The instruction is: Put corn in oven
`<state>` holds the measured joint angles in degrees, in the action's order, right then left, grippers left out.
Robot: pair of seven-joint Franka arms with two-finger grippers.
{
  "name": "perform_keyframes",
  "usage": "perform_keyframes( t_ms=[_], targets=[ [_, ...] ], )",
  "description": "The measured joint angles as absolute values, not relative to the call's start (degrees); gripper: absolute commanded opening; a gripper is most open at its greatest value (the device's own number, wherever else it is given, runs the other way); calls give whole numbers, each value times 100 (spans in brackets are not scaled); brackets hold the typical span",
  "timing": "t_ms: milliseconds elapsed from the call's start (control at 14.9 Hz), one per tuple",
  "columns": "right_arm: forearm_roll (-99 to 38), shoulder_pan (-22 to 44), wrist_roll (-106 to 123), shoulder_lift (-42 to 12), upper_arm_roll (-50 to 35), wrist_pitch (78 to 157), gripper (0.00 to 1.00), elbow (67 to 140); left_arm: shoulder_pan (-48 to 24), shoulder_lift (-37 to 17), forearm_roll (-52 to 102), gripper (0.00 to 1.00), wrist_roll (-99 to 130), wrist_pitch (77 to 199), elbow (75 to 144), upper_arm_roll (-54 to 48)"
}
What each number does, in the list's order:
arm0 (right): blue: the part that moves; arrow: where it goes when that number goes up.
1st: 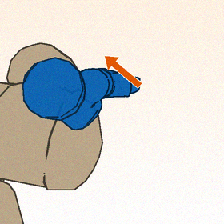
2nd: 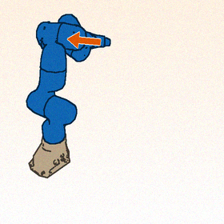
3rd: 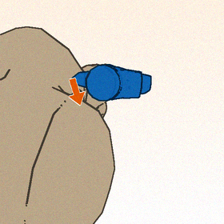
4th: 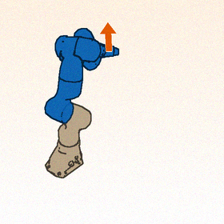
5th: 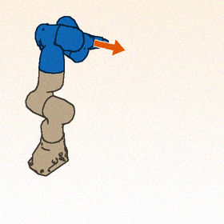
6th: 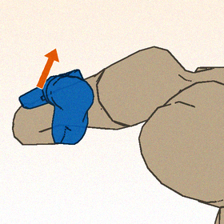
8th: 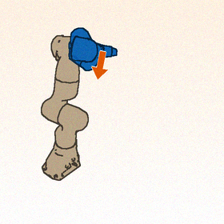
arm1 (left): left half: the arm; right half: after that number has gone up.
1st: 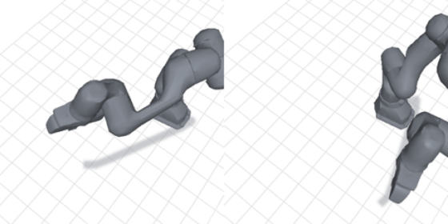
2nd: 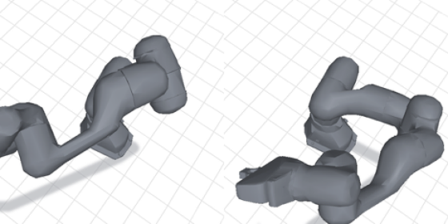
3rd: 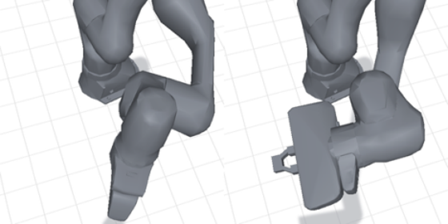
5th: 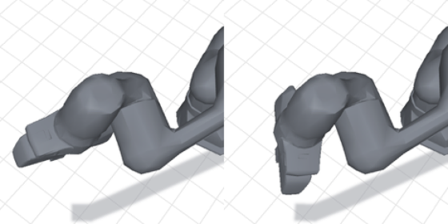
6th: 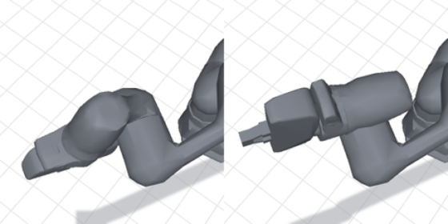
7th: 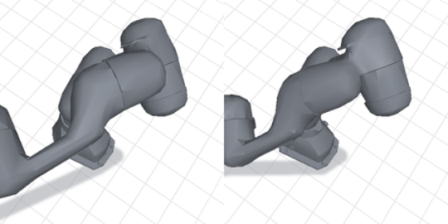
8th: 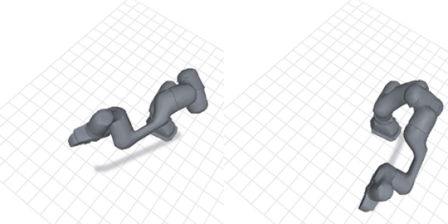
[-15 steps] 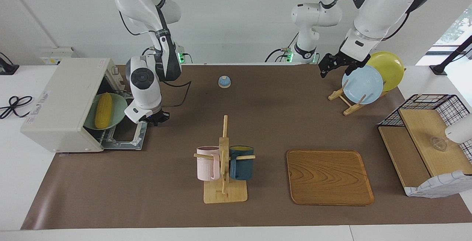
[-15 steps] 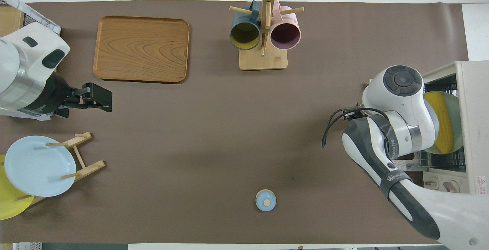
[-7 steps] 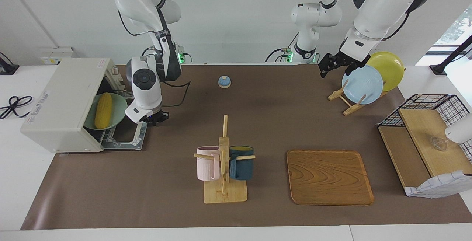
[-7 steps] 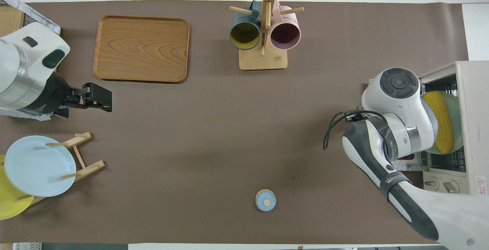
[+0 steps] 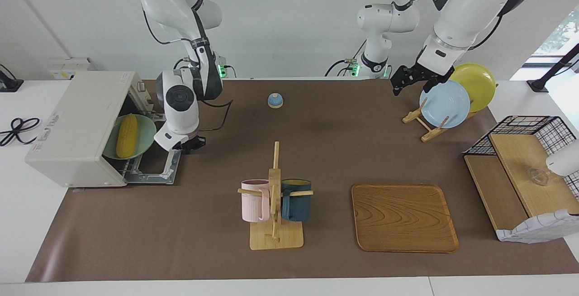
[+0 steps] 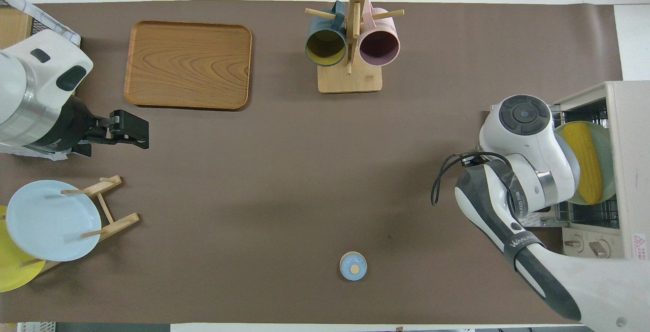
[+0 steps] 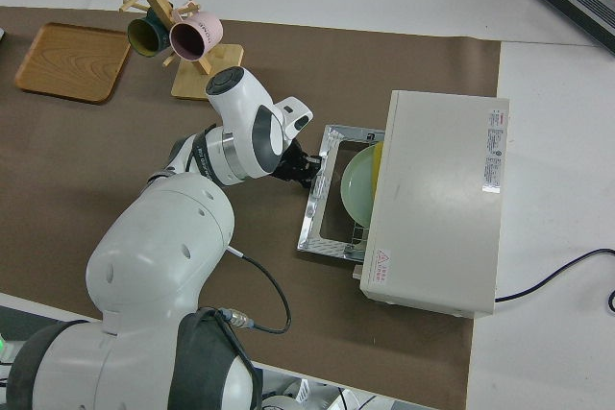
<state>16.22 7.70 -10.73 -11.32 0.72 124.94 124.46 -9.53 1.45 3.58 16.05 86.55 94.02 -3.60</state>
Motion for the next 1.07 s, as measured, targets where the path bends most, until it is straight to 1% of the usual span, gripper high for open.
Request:
perform_keyframes(
  t_ms=[672,873,1075],
  targets=[
    [1990,797,-1072,-1126,17,12212,0,12419,-953,145,358,100,1605,8655,9402,-360],
    [1999,798,-1014,-1052,-33,11731,0,12177,-953,145,358,100,1605,8655,9402,-360],
    [1904,686,-493,-690,-51,11298,0,12029,-953,145,358,100,1605,8655,9402,-360]
  ],
)
